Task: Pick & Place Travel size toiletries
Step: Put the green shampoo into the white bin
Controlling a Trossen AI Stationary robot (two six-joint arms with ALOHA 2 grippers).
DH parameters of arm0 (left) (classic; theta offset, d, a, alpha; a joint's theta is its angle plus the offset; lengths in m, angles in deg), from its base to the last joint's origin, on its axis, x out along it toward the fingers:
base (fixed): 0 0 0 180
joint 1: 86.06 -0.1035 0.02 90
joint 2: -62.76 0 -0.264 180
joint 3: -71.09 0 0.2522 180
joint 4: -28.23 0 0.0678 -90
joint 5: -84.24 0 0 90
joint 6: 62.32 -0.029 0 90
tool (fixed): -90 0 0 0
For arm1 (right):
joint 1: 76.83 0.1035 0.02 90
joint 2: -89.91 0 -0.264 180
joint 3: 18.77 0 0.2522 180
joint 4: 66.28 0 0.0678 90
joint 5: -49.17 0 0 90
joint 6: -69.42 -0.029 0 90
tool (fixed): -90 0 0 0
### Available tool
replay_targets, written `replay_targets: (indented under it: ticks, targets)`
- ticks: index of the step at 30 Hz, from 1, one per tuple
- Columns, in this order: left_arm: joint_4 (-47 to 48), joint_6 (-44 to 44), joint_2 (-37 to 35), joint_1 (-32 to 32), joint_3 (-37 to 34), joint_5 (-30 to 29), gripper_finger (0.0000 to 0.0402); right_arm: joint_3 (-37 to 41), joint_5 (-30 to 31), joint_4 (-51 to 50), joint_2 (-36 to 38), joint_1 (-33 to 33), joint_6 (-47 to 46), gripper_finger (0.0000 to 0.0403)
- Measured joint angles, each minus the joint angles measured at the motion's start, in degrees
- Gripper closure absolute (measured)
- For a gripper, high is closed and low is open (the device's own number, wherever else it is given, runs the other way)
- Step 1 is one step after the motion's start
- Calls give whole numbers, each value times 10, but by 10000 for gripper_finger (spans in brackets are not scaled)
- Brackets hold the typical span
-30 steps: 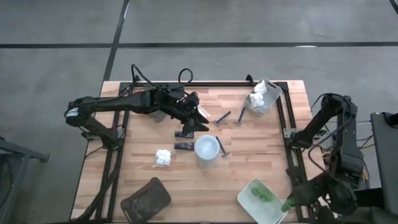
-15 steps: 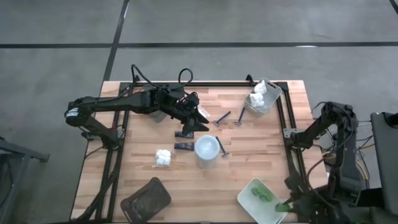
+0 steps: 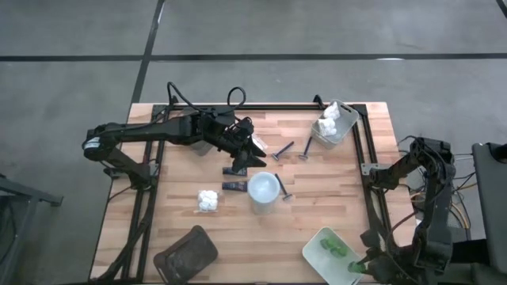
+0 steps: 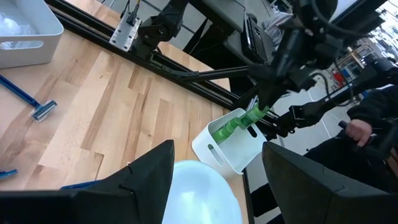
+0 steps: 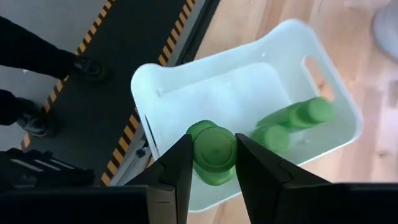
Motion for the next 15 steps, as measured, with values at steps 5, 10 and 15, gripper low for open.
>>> replay_targets:
  ticks: [5, 10, 15]
  targets:
    - [0, 0, 0, 0, 0, 0, 154, 55, 0, 74, -6, 3, -9, 303]
    - [0, 0, 0, 0, 0, 0, 154, 93, -1, 84, 1, 3, -51, 308]
    - [0, 0, 0, 0, 0, 0, 154, 102, -3, 81, 8, 3, -114, 297]
